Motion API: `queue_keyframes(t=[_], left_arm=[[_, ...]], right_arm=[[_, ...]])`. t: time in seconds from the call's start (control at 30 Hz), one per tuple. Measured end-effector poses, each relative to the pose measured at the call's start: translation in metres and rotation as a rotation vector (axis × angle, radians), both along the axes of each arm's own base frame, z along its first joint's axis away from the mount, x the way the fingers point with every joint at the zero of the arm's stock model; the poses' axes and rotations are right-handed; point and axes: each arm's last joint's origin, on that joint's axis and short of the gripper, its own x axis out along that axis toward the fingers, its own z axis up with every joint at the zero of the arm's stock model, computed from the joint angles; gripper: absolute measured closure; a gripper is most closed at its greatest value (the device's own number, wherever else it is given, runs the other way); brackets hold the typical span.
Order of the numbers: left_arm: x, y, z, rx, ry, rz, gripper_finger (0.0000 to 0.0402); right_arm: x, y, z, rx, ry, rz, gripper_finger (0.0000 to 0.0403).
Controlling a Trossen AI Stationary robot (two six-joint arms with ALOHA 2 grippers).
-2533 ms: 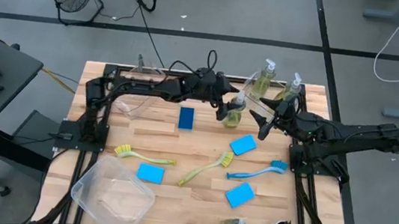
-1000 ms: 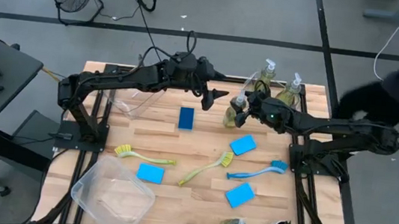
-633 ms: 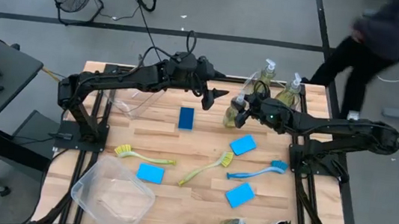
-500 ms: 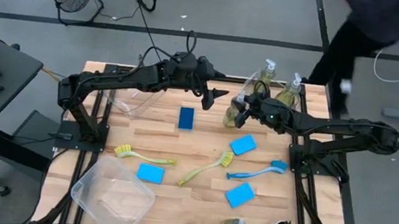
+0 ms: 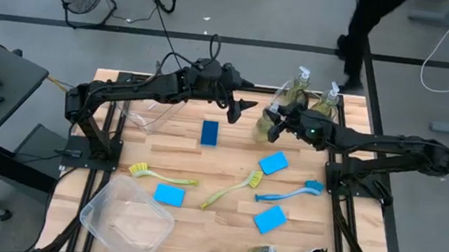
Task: Pick & Place Kitchen Sink Supplies
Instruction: Put the yellow dish soap bottle into the right transparent bin
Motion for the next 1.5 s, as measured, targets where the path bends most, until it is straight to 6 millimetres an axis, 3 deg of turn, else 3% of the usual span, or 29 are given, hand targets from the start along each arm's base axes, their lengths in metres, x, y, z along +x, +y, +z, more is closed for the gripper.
queue_keyframes(t=[0.37, 0.6, 1.0, 1.5], left_arm=[[0.0, 0.0, 0.001, -0.044, -0.021, 0.011, 0.009], [0.0, 0.0, 0.001, -0.045, -0.02, 0.01, 0.009], [0.001, 0.0, 0.002, -0.063, -0.037, 0.015, 0.009], [0.001, 0.0, 0.003, -0.059, -0.045, 0.014, 0.009]], right_arm=[[-0.046, 0.006, 0.045, -0.13, -0.192, -0.143, 0.0301], [-0.066, 0.006, 0.058, -0.227, -0.188, -0.281, 0.0301], [-0.065, -0.005, 0.054, -0.262, -0.104, -0.392, 0.0301], [-0.037, -0.029, 0.025, -0.151, -0.037, -0.436, 0.0301]])
